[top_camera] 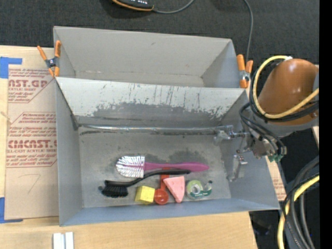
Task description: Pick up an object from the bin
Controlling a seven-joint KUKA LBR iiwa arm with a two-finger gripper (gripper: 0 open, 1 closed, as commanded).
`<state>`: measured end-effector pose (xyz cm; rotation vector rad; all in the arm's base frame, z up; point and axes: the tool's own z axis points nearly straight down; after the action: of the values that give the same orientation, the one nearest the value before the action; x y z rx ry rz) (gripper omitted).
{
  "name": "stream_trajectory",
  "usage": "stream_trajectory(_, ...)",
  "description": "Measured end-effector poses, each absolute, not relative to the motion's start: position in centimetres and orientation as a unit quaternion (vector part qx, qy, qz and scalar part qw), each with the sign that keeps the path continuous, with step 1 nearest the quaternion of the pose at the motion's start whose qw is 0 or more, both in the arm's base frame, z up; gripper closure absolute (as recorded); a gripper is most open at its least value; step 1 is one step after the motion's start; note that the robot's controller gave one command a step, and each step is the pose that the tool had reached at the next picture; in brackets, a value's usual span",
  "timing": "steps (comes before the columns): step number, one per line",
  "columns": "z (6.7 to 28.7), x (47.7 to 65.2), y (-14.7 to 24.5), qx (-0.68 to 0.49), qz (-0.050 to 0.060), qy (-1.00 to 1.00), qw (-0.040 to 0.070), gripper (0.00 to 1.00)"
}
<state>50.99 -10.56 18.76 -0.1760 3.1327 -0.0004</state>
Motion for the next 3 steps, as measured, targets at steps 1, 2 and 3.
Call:
stream_trajectory(1,12.5,49.9,-4.8,-0.060,0.000,0.998,0.005,0.00)
stream_trajectory(2,11.2,49.5,-4.9,-0.061,-0.002,0.998,0.008,0.00)
stream_trajectory(3,6.9,50.3,4.0,-0.055,0.002,0.998,0.007,0.00)
